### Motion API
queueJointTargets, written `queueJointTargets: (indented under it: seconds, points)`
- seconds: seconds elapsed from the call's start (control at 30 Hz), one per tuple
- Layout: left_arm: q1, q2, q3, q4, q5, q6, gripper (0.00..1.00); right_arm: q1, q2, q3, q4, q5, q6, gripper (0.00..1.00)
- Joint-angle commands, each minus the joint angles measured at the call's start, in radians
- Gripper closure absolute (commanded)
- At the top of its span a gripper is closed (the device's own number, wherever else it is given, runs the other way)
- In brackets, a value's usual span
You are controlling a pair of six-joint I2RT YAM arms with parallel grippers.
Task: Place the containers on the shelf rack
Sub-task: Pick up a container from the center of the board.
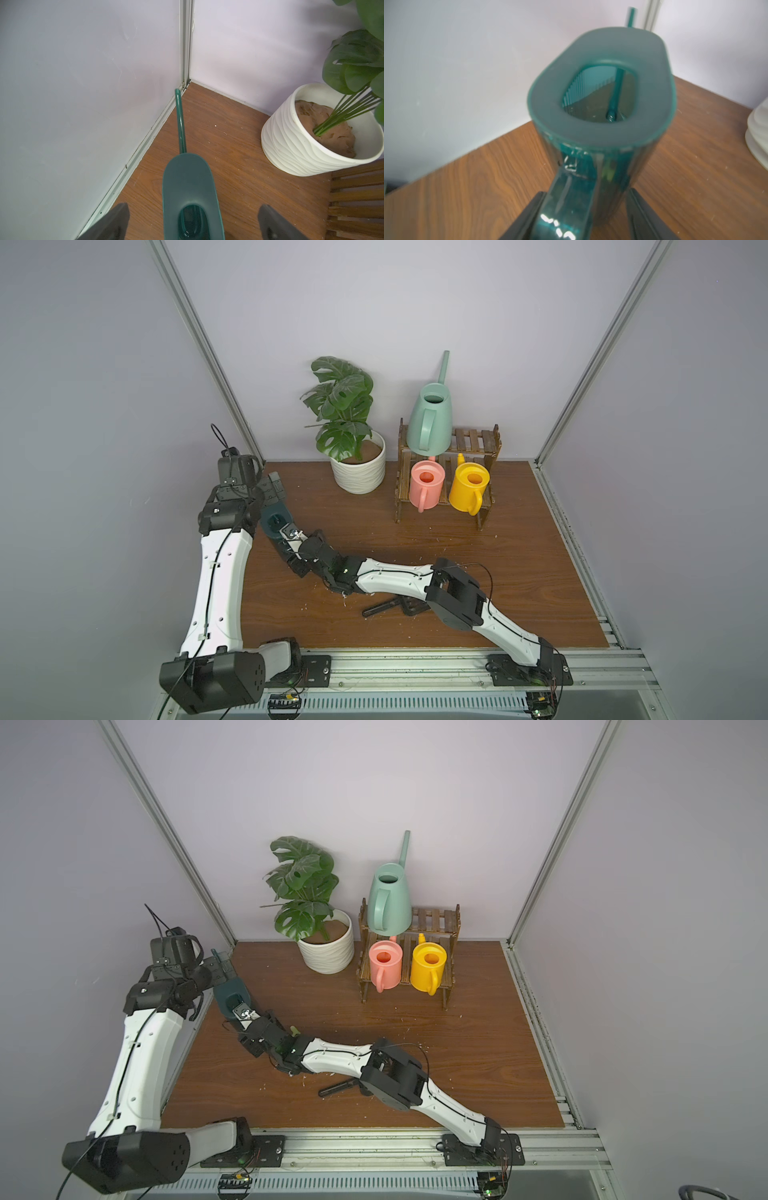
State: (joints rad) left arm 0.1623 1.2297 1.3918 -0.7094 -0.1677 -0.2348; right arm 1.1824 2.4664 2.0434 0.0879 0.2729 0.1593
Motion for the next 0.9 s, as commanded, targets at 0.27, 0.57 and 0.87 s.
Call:
queueJointTargets:
  seconds: [0.27,0.57,0.87]
  points:
    - [0.014,0.0,-0.011,0.019,0.011,0.006,0.01,-0.007,-0.011,0.018,-0.022,0.031,-0.009,0.78]
    - [0.013,0.004,-0.007,0.023,0.013,0.005,0.01,-0.001,-0.119,-0.064,0.038,0.005,-0.002,1.0]
    - [0.014,-0.022,0.048,0.022,0.047,-0.009,0.01,0.02,-0.294,-0.239,0.108,0.025,0.001,1.0]
